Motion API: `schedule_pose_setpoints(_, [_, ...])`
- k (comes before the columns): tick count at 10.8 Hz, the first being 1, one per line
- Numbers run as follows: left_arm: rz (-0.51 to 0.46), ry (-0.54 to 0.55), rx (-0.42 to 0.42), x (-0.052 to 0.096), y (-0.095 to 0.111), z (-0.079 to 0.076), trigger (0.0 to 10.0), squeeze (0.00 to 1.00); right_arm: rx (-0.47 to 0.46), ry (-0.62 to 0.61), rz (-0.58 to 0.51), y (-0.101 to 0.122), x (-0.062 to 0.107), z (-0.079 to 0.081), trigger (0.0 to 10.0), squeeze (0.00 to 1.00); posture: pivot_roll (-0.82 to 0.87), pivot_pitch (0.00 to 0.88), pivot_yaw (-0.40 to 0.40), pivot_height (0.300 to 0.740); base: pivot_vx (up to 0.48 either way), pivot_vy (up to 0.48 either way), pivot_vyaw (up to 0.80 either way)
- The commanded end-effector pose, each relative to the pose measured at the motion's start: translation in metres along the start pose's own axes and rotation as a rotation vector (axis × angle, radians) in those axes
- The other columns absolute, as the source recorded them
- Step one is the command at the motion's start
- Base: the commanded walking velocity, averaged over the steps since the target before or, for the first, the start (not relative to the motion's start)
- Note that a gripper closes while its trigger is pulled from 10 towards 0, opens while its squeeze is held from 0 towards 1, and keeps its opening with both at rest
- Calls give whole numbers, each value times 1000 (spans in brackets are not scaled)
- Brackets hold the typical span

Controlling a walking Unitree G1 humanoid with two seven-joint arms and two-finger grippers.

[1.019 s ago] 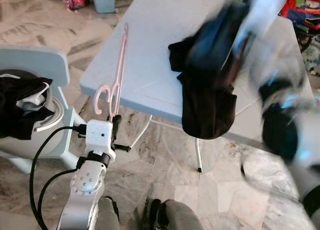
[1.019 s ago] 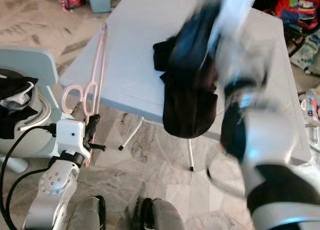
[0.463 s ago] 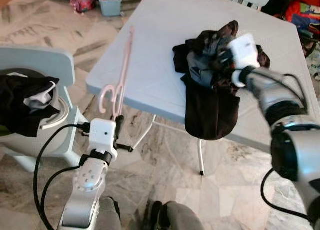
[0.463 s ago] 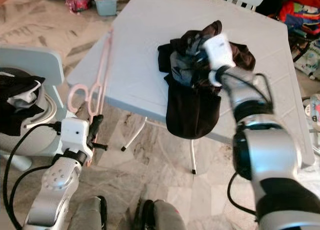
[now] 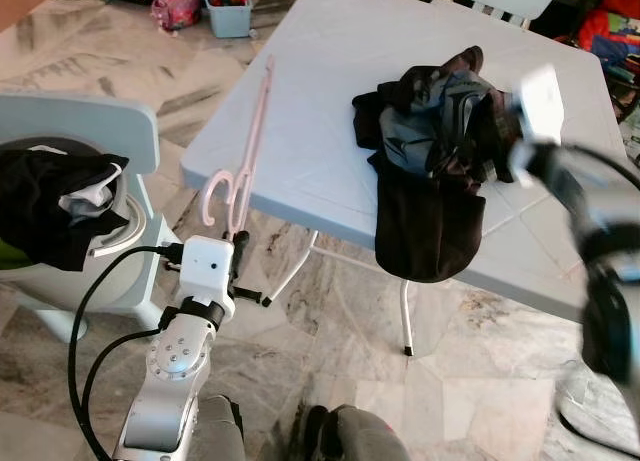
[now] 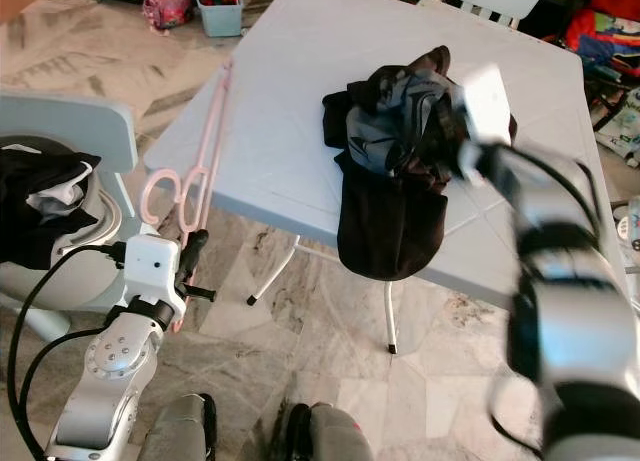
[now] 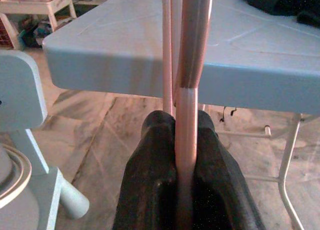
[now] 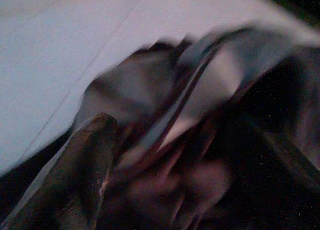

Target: Hang hanger

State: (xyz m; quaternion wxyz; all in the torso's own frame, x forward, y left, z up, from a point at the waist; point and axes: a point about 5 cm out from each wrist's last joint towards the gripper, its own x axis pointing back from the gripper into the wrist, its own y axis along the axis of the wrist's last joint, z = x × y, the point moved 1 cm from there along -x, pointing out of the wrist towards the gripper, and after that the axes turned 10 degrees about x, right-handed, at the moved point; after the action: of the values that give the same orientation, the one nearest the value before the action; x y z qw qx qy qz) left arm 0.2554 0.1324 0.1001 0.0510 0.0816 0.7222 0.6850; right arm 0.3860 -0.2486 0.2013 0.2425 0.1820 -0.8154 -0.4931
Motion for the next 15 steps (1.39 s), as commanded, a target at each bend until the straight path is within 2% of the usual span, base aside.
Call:
schedule_pose_setpoints(1, [-2, -26, -5, -1, 0, -5, 10000, 0, 30, 47, 12, 1, 8, -3, 10000, 1000, 45, 87, -121, 740, 0, 0, 0])
schedule_pose_setpoints(2, [-2, -27, -5, -1, -1, -5, 10000, 0, 17, 153, 55, -11, 20, 2, 10000, 1000, 41, 86, -121, 740, 0, 0, 0])
schedule_pose_setpoints(3, [-2, -27, -6, -1, -1, -4, 10000, 0, -32, 279, 107, -26, 32, 10, 10000, 1000, 39, 86, -118, 740, 0, 0, 0])
schedule_pose_setpoints(4, [-1, -29, -7, -1, -1, -5, 10000, 0, -60, 368, 146, -38, 36, 21, 9843, 992, 39, 87, -117, 740, 0, 0, 0])
schedule_pose_setpoints(5, [0, -32, -8, -1, -1, -5, 10000, 0, -88, 443, 183, -51, 38, 35, 10000, 616, 42, 88, -116, 740, 0, 0, 0])
schedule_pose_setpoints(6, [4, -34, -8, -1, -1, -5, 10000, 0, -121, 498, 212, -62, 36, 49, 10000, 557, 46, 91, -115, 740, 0, 0, 0])
schedule_pose_setpoints(8, [9, -37, -9, 1, -2, -6, 10000, 0, -180, 542, 245, -76, 30, 69, 10000, 518, 49, 97, -116, 740, 0, 0, 0])
schedule_pose_setpoints(9, [14, -39, -7, 3, -3, -7, 10000, 0, -227, 518, 252, -83, 22, 81, 10000, 486, 52, 105, -120, 740, 0, 0, 0])
schedule_pose_setpoints(10, [15, -40, -6, 5, -3, -7, 10000, 0, -255, 507, 239, -83, 18, 85, 10000, 490, 53, 108, -122, 740, 0, 0, 0])
schedule_pose_setpoints(11, [21, -37, -3, 6, -5, -8, 10000, 0, -288, 446, 214, -82, 8, 90, 10000, 478, 57, 114, -127, 740, 0, 0, 0])
schedule_pose_setpoints(13, [29, -33, 0, 9, -7, -10, 10000, 0, -328, 246, 195, -78, -15, 93, 10000, 408, 60, 117, -139, 740, 0, 0, 0])
schedule_pose_setpoints(14, [31, -28, 2, 10, -8, -11, 10000, 0, -320, 156, 191, -74, -28, 97, 10000, 373, 62, 117, -144, 740, 0, 0, 0])
schedule_pose_setpoints(15, [34, -29, 4, 12, -9, -13, 10000, 0, -265, 44, 176, -66, -45, 105, 10000, 216, 63, 109, -153, 740, 0, 0, 0])
